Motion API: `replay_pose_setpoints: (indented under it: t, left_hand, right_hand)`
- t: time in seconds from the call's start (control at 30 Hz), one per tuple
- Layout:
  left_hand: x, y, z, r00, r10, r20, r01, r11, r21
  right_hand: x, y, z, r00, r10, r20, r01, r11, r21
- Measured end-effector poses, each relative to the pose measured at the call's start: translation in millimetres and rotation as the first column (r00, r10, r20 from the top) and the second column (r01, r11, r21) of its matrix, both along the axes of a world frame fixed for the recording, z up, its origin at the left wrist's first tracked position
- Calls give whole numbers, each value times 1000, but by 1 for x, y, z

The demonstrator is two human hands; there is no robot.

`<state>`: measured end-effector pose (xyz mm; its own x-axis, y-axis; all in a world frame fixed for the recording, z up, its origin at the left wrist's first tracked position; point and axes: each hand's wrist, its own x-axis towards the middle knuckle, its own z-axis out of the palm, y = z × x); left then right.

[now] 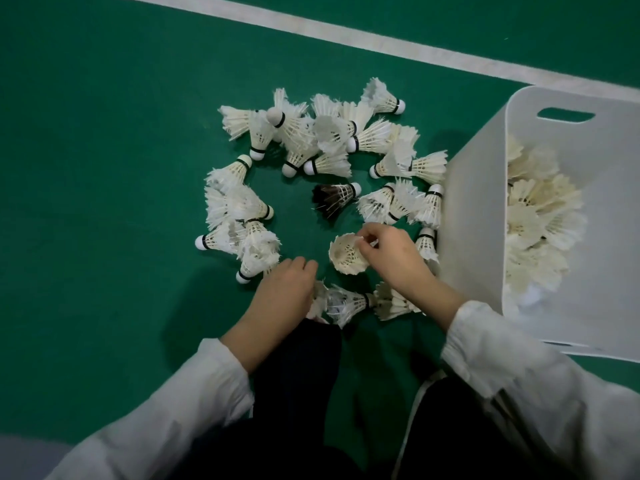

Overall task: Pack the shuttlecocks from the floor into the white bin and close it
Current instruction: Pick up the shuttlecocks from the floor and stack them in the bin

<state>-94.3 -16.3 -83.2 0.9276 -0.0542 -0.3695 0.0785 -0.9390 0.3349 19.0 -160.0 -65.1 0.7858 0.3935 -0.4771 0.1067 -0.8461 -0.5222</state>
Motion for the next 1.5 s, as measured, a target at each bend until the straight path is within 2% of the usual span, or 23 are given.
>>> replay_pose_setpoints:
  t: [0.1, 0.17, 0.23, 0.3, 0.47, 0.57, 0.7, 0.8, 0.9, 1.03, 1.1, 1.23, 1.33, 1.5]
  left_hand:
    - [7, 19, 5, 995, 98, 11, -97, 993, -60]
    - [11, 33, 14, 981, 189, -55, -194, 973, -123]
    - [10, 48, 20, 974, 215, -68, -223, 962, -156]
    - [4, 59, 24, 982, 156, -108, -170, 976, -136]
    - [-3, 69, 14, 938, 17, -346, 25, 993, 117]
    - [-4, 70, 5, 926, 21, -378, 32, 990, 135]
    - [-9, 76, 7, 957, 53, -284, -26, 995, 97]
    - [-14, 80, 17, 974, 145, -176, -144, 989, 23]
    - [-13, 80, 36, 973, 219, -76, -223, 973, -52]
    - [1, 76, 67, 972, 223, 71, -217, 972, -85]
    - [14, 73, 85, 972, 203, 115, -192, 976, -100]
    - [53, 56, 126, 980, 99, 174, -81, 991, -108]
    - [86, 26, 159, 983, -36, 181, 54, 994, -97]
    - [125, -37, 203, 913, -294, 282, 333, 938, -99]
  right_hand:
    - [1, 10, -7, 998, -42, -45, 43, 999, 2]
    - [-1, 14, -11, 996, -79, -48, 80, 997, 19]
    - [-3, 16, -14, 996, -87, -27, 89, 994, 61]
    - [-4, 15, -16, 998, -68, 8, 67, 993, 96]
    - [-8, 12, -19, 996, 6, 89, -20, 988, 152]
    - [-7, 13, -22, 997, 54, 63, -62, 991, 118]
    - [-6, 17, -21, 996, 92, -16, -91, 994, 58]
    - [-6, 17, -14, 975, 182, -127, -182, 983, 13]
    - [-7, 14, -17, 952, 299, -63, -302, 952, -46]
    - [1, 16, -5, 968, 234, 86, -235, 972, -1]
    - [10, 16, 13, 943, 294, 156, -298, 954, 4]
    - [39, 5, 67, 832, 443, 334, -463, 886, -24]
    - [64, -22, 117, 814, 403, 417, -428, 903, -36]
    - [89, -108, 169, 846, 236, 478, -257, 966, -22]
